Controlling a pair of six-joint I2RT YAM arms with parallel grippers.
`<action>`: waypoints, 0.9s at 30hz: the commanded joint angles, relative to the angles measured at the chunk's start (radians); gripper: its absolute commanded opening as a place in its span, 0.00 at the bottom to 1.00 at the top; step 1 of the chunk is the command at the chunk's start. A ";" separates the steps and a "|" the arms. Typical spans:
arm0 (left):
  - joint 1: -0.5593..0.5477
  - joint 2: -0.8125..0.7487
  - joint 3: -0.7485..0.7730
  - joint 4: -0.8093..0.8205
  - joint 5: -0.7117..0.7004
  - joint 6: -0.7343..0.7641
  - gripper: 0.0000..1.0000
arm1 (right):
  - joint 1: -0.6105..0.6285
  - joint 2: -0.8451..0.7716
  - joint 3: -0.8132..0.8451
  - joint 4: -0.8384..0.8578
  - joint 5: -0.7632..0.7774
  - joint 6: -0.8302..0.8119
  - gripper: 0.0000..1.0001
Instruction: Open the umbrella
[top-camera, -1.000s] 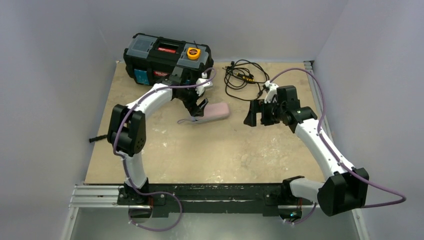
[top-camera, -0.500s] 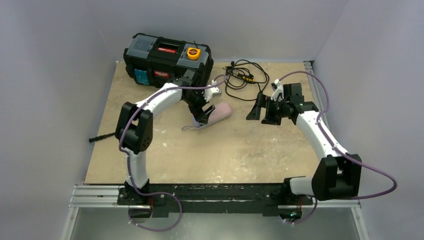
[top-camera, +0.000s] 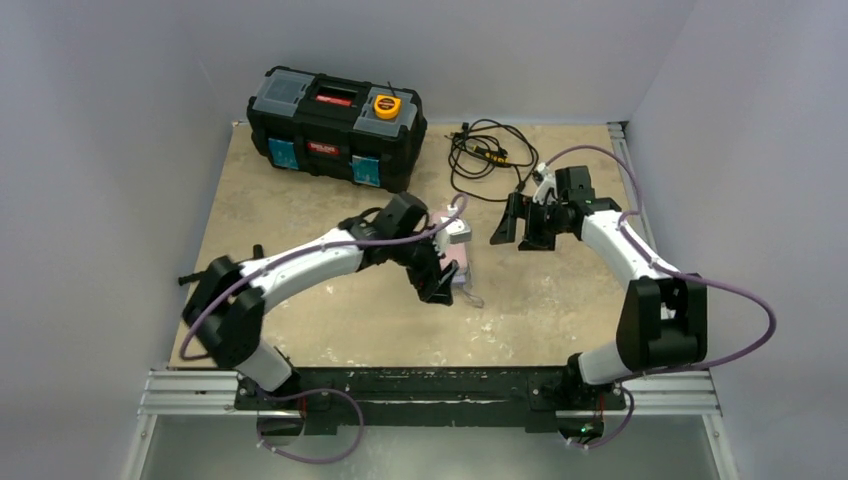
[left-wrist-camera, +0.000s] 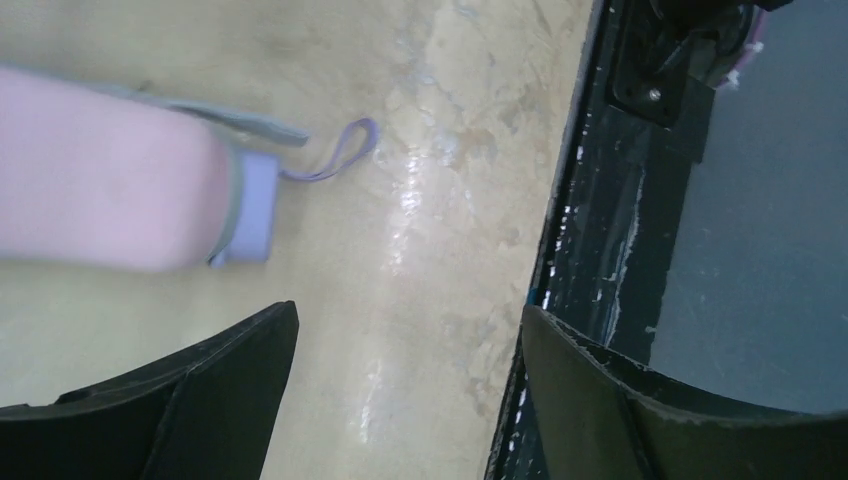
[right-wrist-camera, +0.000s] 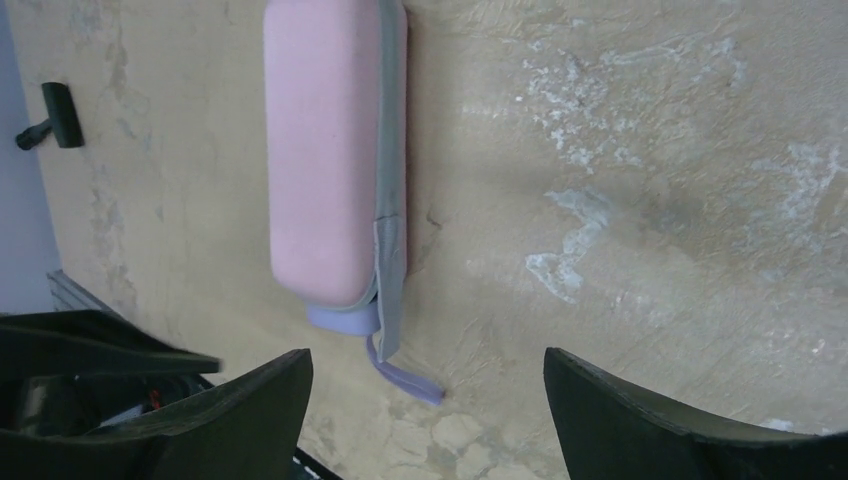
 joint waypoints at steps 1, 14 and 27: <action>0.060 -0.309 -0.202 0.317 -0.198 -0.111 0.82 | 0.015 0.051 0.072 0.080 0.047 -0.103 0.84; 0.067 -0.452 -0.564 0.608 -0.452 0.024 0.63 | 0.200 0.387 0.323 0.144 0.028 -0.184 0.82; -0.023 -0.409 -0.773 0.854 -0.506 0.057 0.40 | 0.248 0.507 0.233 0.081 -0.102 -0.361 0.62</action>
